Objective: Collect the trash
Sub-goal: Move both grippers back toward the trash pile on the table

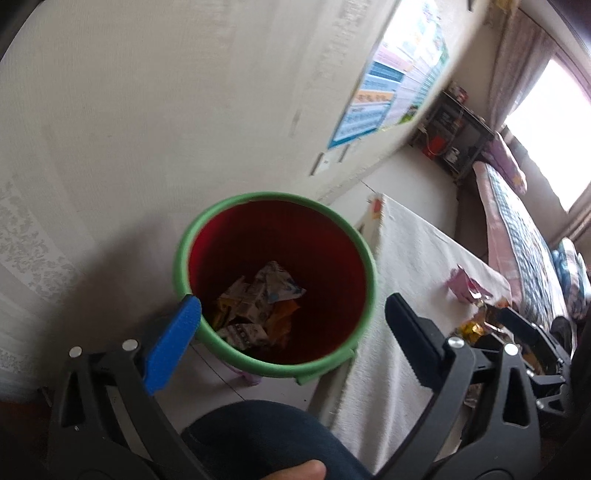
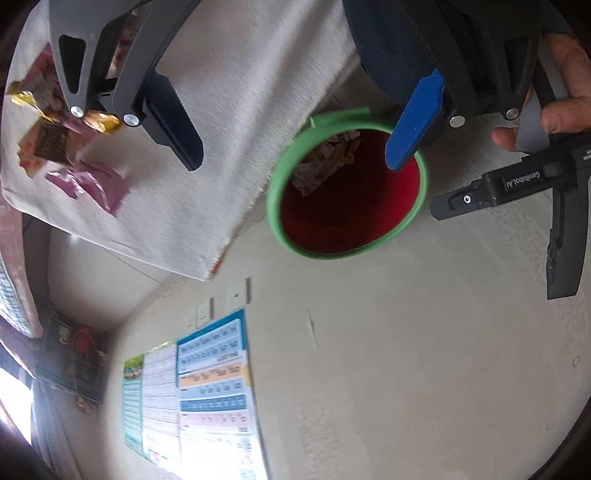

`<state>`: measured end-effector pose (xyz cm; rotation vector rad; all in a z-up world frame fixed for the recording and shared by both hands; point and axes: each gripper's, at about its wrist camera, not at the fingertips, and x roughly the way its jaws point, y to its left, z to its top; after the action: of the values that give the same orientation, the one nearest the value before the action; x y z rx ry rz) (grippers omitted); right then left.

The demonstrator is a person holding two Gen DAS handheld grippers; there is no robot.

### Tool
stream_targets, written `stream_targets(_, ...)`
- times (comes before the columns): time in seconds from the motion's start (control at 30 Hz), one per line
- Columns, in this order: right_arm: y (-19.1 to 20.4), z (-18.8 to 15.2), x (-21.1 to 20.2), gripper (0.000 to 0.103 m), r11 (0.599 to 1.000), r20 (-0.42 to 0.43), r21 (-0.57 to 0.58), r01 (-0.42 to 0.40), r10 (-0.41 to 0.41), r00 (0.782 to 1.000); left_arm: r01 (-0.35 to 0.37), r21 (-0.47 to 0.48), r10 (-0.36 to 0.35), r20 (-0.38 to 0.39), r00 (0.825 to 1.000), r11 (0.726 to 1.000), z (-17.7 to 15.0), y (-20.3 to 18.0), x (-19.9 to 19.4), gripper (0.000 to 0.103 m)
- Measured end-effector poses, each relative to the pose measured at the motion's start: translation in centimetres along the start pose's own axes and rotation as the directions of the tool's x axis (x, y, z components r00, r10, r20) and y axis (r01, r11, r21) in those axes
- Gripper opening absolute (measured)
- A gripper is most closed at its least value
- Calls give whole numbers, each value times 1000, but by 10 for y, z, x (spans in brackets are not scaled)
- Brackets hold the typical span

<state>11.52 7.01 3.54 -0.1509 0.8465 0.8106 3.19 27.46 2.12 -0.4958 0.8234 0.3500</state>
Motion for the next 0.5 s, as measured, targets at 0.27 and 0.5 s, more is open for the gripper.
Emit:
stream_targets(0.27, -53, -22, -46, 96, 993, 25, 49, 108, -109, 994, 81, 109, -76, -53, 996, 991, -22, -59, 10, 97)
stream_targets(0.5, -115, -54, -86, 96, 966, 25, 132, 222, -227, 974, 171, 189, -152, -111, 982, 967, -46, -111, 19, 97)
